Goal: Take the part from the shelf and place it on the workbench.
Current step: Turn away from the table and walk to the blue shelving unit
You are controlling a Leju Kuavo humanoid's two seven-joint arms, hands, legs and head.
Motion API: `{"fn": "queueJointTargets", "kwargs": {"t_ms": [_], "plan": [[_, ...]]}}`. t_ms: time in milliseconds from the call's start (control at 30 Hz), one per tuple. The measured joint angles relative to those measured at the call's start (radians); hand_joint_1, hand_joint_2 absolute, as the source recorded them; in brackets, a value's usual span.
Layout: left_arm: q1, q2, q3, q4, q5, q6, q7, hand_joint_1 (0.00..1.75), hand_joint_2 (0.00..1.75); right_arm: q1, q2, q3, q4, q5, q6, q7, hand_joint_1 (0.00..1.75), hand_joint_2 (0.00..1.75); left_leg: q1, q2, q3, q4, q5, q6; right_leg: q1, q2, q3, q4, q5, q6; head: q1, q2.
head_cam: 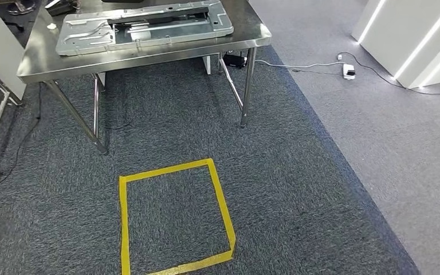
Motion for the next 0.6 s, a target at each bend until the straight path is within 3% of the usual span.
{"fn": "queueJointTargets", "kwargs": {"t_ms": [67,133,233,267,300,333,400,467,500,567,600], "plan": [[-0.002,0.0,0.0,0.0,0.0,0.0,-0.001,0.0,0.0,0.002,0.0,0.0,0.0,0.0,0.0,0.0,0.0,0.0,0.001,0.017,0.002,-0.005,0.007,0.012,-0.001,0.01,-0.004,-0.001,0.003,0.013,0.0,0.0],[-0.003,-0.001,0.0,0.0,0.0,0.0,-0.002,0.0,0.0,0.004,0.0,-0.001,0.0,0.0,-0.001,-0.001,0.0,0.0,0.005,0.034,0.004,-0.013,0.014,0.026,-0.002,-0.008,-0.019,0.032,-0.021,0.024,0.0,0.0],[-0.001,-0.001,0.0,0.0,0.0,0.0,-0.003,0.0,0.0,0.004,-0.001,-0.003,0.0,0.0,-0.001,-0.001,0.0,0.0,0.004,0.065,0.001,-0.015,0.015,0.035,-0.006,-0.044,-0.105,0.214,-0.116,0.038,0.0,0.0],[0.0,-0.001,0.0,0.0,0.0,0.0,-0.003,0.0,0.0,0.004,0.0,-0.004,0.0,0.0,-0.001,-0.001,0.0,0.0,0.003,0.076,0.001,-0.015,0.015,0.035,-0.007,-0.047,-0.13,0.266,-0.132,0.04,0.0,0.0],[0.001,-0.001,0.0,0.0,0.0,0.0,-0.003,0.0,0.0,0.005,0.0,-0.004,0.0,0.0,-0.001,-0.001,0.0,0.0,0.002,0.087,0.001,-0.014,0.013,0.036,-0.009,-0.049,-0.14,0.285,-0.129,0.042,0.0,0.0],[0.0,-0.001,0.0,0.0,-0.001,0.0,-0.003,0.0,0.0,0.006,0.0,-0.005,0.0,0.0,-0.001,-0.001,0.0,0.0,0.001,0.096,0.003,-0.014,0.012,0.035,-0.01,-0.054,-0.127,0.26,-0.107,0.041,0.0,0.0],[-0.001,-0.001,0.0,0.0,-0.001,0.0,-0.003,0.0,0.0,0.007,0.0,-0.005,0.0,0.0,-0.001,-0.001,0.0,0.0,0.001,0.114,0.009,-0.013,0.007,0.031,-0.007,-0.084,-0.054,0.12,-0.042,0.034,0.0,0.0],[-0.001,-0.001,0.001,0.0,-0.001,0.0,-0.003,0.0,0.0,0.004,0.0,-0.006,0.0,0.0,-0.001,-0.001,0.0,0.0,-0.004,0.131,0.014,-0.011,0.0,0.021,0.001,-0.113,-0.001,0.013,-0.007,0.022,0.0,0.0],[-0.002,-0.001,0.001,0.0,-0.001,0.001,-0.003,0.0,0.0,0.004,0.0,-0.006,0.0,0.001,-0.001,-0.001,0.0,0.0,-0.006,0.138,0.016,-0.011,-0.002,0.017,0.005,-0.117,0.005,-0.002,-0.006,0.016,0.0,0.0],[-0.005,-0.001,0.001,0.0,-0.001,0.003,-0.003,0.0,0.0,0.005,0.0,-0.006,0.0,0.002,-0.001,-0.001,0.0,0.0,-0.007,0.152,0.02,-0.013,-0.006,0.007,0.005,-0.097,0.002,-0.004,-0.003,0.006,0.0,0.0],[-0.006,-0.001,0.001,0.0,-0.001,0.003,-0.003,0.0,0.0,0.005,0.0,-0.006,0.0,0.002,-0.001,-0.001,0.0,0.0,-0.006,0.143,0.02,-0.007,-0.012,0.002,0.002,-0.088,0.003,-0.008,0.0,0.001,0.0,0.0]]}}
